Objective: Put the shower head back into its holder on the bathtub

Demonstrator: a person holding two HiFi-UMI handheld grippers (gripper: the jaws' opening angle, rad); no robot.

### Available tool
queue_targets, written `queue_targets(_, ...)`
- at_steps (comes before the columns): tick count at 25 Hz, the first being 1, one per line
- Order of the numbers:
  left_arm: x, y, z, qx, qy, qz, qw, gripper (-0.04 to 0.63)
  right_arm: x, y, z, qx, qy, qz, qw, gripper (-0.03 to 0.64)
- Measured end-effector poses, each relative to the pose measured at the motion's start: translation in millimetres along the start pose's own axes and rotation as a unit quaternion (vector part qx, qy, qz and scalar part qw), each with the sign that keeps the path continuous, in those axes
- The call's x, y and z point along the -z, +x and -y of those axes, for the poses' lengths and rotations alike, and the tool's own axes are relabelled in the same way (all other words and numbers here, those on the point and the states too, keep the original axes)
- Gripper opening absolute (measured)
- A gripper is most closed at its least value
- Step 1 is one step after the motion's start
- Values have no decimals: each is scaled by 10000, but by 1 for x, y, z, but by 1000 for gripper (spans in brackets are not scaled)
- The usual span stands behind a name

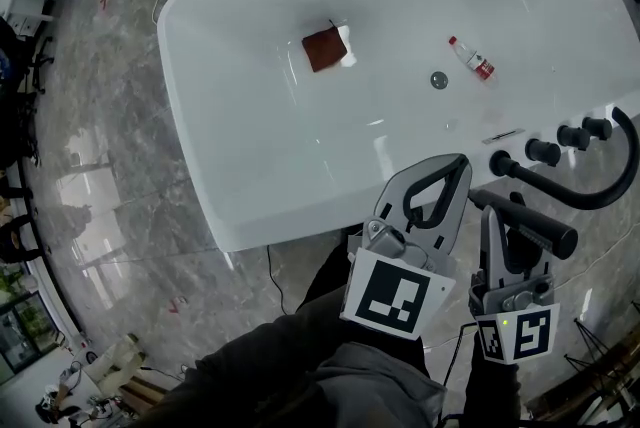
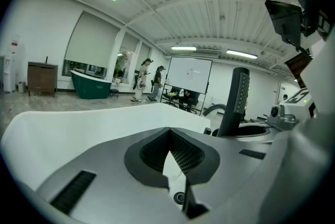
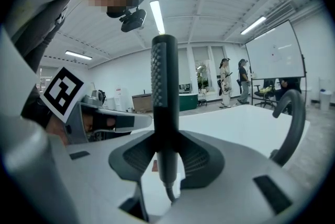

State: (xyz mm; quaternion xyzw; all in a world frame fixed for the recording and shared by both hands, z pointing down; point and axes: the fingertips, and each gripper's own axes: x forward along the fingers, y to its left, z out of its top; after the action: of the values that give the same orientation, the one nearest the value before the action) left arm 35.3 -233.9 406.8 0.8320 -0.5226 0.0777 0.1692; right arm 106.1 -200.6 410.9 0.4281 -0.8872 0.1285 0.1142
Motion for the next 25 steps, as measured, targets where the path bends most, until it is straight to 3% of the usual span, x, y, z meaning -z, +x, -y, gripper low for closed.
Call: queue_targets(25, 33, 11, -8, 151, 93, -207, 9996, 3, 57, 11, 9, 124, 120, -238, 9996, 140)
